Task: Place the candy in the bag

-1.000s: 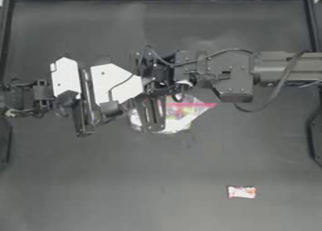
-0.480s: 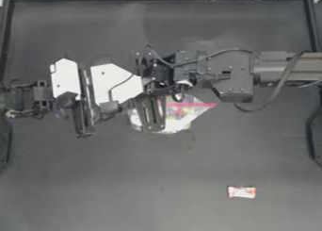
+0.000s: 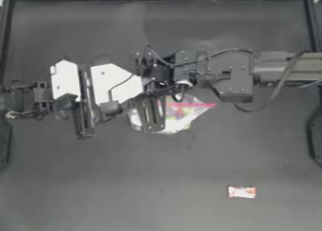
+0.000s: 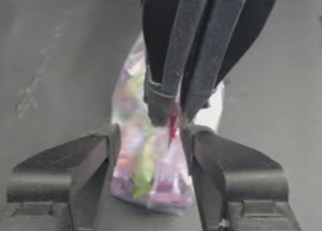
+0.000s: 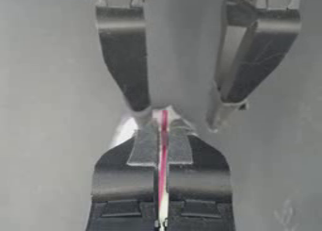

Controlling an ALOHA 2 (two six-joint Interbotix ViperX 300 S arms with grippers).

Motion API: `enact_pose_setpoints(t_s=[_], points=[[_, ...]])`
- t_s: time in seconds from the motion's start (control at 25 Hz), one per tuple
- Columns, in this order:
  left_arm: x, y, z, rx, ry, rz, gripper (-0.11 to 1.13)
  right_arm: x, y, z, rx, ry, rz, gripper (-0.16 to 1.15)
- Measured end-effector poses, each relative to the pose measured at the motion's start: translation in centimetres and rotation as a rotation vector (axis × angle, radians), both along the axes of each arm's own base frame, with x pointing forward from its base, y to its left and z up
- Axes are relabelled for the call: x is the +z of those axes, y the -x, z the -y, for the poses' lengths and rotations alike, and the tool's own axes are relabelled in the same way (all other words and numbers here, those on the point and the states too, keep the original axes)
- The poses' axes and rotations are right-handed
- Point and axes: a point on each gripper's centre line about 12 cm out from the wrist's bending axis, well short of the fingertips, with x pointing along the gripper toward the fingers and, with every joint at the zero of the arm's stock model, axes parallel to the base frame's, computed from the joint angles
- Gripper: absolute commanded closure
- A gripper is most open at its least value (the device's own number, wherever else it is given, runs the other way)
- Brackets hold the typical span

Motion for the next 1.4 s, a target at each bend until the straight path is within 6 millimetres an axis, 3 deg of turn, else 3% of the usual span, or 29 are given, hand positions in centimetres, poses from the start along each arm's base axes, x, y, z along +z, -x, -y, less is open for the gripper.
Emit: enact_pose_setpoints(t_s=[0.16,0.36,0.92,1.4], points=[[0.05,-0.04,0.24,-0.008,0.000,0.002,0.22,-0.05,0.02,0.00,0.000,0.000,-0.002,0.94],[0.00,-0.08,0.38,-0.012,0.000,0.000,0.32,-0.10,0.03,0.00,0.000,0.000,-0.002,0.94],[0.15,-0.13,0.38,-0.015,-0.007,0.013,0.36,-0.10,0.03,-0.02,0.000,-0.002,-0.001,0.94],[0.10,-0.12,0.52,-0.036,-0.028,0.007,0.86,-0.15,0.05,-0.02,0.000,-0.002,-0.003,0.94]])
